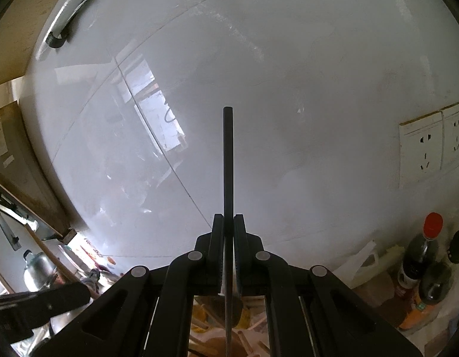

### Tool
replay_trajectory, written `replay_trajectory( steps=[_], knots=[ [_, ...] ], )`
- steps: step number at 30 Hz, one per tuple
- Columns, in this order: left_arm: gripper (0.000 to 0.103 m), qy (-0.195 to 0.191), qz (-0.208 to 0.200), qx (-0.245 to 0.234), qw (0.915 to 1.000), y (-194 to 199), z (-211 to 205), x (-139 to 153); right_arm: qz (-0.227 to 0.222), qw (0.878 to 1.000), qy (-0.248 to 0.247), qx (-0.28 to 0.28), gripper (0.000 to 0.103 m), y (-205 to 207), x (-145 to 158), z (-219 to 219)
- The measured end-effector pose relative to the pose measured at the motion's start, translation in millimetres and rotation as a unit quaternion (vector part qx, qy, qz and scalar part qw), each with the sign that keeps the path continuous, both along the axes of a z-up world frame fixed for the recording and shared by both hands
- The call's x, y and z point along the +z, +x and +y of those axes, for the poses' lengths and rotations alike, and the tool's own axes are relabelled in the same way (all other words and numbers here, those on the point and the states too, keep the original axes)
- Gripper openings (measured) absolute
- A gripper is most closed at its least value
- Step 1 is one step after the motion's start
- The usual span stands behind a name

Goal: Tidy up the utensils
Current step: 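Lower both chopsticks into the holder slots and open both tools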

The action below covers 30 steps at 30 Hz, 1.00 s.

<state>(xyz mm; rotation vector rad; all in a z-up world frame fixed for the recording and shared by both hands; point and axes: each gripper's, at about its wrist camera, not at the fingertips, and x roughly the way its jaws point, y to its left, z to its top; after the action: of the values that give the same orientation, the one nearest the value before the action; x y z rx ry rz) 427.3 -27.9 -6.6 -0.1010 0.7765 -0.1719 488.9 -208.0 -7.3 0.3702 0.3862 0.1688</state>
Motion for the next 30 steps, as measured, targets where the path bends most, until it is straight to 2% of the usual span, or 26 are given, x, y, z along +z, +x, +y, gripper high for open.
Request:
replay_trajectory(
  steps=[11, 20, 27, 28, 29, 30],
  knots=[
    [0.004, 0.016, 0.038, 0.008, 0.9991, 7, 1, -30, -0.008, 1.000, -0.010, 0.005, 0.006, -2, -20, 3],
    [0.004, 0.013, 0.048, 0.014, 0.9987, 9, 6, -34, 0.003, 0.999, -0.015, 0.039, 0.006, -6, -25, 7],
    [0.009, 0.009, 0.042, 0.029, 0.9987, 3, 11, -26, 0.022, 0.998, -0.004, 0.055, 0.008, -12, -25, 6],
    [0.014, 0.014, 0.042, 0.034, 0.9984, 2, 12, -24, 0.024, 0.998, 0.003, 0.055, 0.009, -14, -24, 4],
    [0.029, 0.018, 0.041, 0.041, 0.9982, 0, 13, -22, 0.024, 0.998, 0.005, 0.053, 0.011, -15, -23, 1],
    [0.040, 0.018, 0.038, 0.043, 0.9982, -2, 14, -21, 0.024, 0.998, 0.009, 0.051, 0.015, -18, -21, -2]
  ],
)
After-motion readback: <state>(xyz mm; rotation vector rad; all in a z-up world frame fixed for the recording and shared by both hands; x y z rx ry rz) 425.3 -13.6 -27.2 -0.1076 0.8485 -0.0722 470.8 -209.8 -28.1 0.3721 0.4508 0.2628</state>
